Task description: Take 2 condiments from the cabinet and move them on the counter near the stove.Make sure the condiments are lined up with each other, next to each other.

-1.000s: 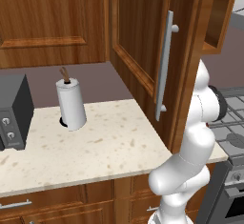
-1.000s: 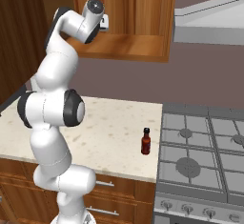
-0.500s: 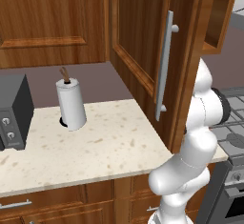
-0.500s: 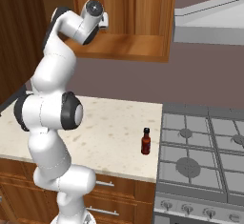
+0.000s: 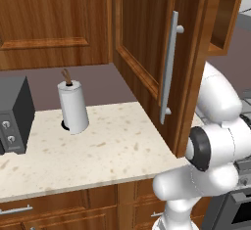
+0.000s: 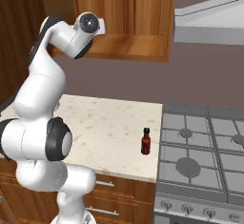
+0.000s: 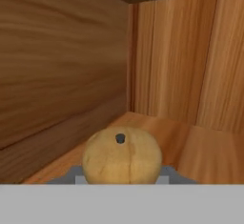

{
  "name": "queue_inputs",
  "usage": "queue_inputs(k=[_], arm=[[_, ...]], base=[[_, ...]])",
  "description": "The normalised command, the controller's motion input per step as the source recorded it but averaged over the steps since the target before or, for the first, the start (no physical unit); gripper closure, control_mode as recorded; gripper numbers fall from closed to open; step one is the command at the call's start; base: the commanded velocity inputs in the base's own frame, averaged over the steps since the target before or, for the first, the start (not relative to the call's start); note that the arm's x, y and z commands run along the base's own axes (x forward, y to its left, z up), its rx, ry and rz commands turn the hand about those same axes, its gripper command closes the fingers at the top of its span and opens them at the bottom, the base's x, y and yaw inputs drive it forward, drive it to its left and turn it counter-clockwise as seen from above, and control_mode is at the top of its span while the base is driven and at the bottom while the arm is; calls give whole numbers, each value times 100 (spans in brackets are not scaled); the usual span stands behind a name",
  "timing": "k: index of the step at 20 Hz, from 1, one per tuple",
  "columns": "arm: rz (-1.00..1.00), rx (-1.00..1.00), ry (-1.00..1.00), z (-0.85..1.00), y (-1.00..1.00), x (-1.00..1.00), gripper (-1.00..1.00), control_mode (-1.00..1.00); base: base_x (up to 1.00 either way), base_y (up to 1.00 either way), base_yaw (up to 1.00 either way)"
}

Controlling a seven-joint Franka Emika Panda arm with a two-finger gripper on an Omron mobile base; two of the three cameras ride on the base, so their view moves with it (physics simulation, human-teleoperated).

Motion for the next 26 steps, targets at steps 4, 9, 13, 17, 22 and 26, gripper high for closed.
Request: queue_inputs(k=[4,9,13,17,22,26], arm=[[0,0,0,13,-27,-100,100,-100],[0,0,1,16,-41,-97,100,-100],[0,0,2,9,-56,-86,100,-100],[0,-2,1,-4,-65,-71,100,-100],[5,-11,0,-12,-73,-35,100,-100],[9,-10,0,-27,-80,-59,100,-100]], base=[[0,0,0],[0,0,0],[0,0,0],[0,0,0],[0,0,0],[0,0,0]])
